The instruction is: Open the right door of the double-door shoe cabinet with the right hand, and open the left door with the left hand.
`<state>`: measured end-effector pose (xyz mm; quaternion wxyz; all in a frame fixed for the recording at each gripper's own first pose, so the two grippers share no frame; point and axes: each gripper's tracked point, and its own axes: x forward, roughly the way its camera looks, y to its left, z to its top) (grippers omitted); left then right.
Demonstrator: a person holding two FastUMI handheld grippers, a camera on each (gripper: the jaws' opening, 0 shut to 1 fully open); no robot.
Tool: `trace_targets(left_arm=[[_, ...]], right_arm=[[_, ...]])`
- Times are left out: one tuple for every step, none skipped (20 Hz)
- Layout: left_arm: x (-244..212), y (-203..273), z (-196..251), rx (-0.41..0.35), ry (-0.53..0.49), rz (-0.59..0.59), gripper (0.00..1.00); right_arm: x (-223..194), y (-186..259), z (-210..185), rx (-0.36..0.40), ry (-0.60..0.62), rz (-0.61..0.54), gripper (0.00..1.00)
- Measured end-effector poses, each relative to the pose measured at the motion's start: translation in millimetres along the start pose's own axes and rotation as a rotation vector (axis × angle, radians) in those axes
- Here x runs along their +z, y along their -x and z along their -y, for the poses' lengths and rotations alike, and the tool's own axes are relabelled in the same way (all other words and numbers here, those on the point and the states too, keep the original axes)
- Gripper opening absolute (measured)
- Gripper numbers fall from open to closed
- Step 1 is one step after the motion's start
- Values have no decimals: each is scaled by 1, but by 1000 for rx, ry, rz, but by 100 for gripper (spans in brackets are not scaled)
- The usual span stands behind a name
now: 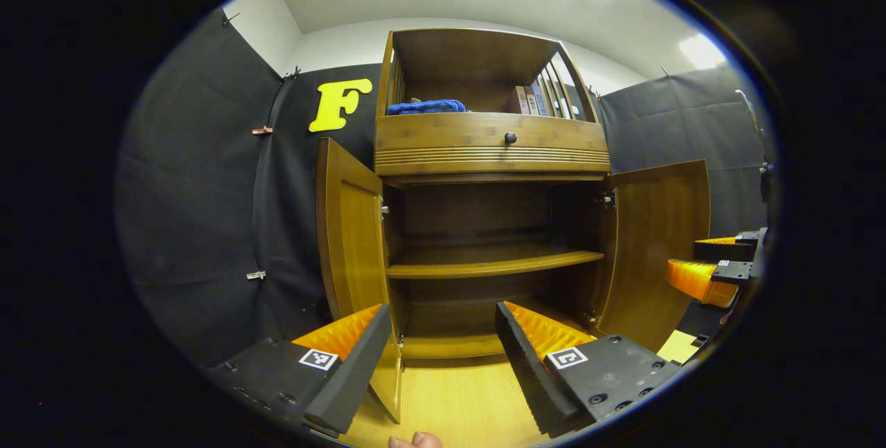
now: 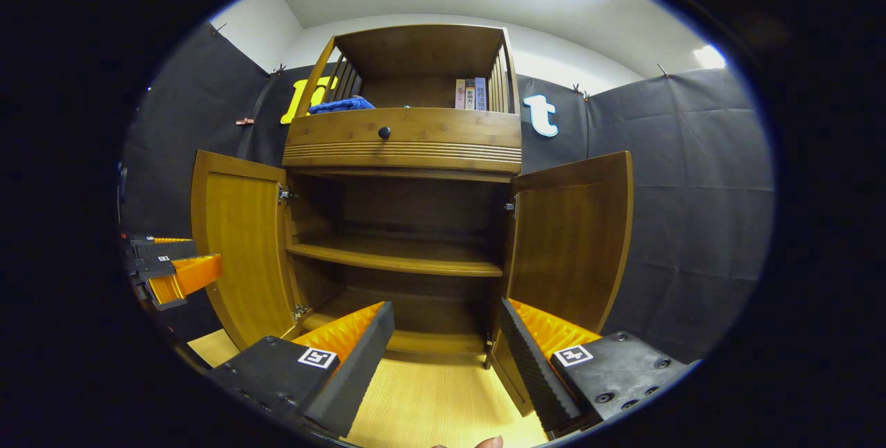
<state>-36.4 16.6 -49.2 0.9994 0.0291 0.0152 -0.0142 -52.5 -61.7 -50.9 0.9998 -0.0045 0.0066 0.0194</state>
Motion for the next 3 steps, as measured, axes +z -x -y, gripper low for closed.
trace_targets(left_arm=[[0,0,0,-1,1,0,93],[0,-1,2,-1,2,1,94],[1,-2,2,-1,1,0,94]], right_arm=[[0,0,0,0,0,0,98],[-1,0,0,-1,0,0,98],[-1,0,0,-2,1,0,98]])
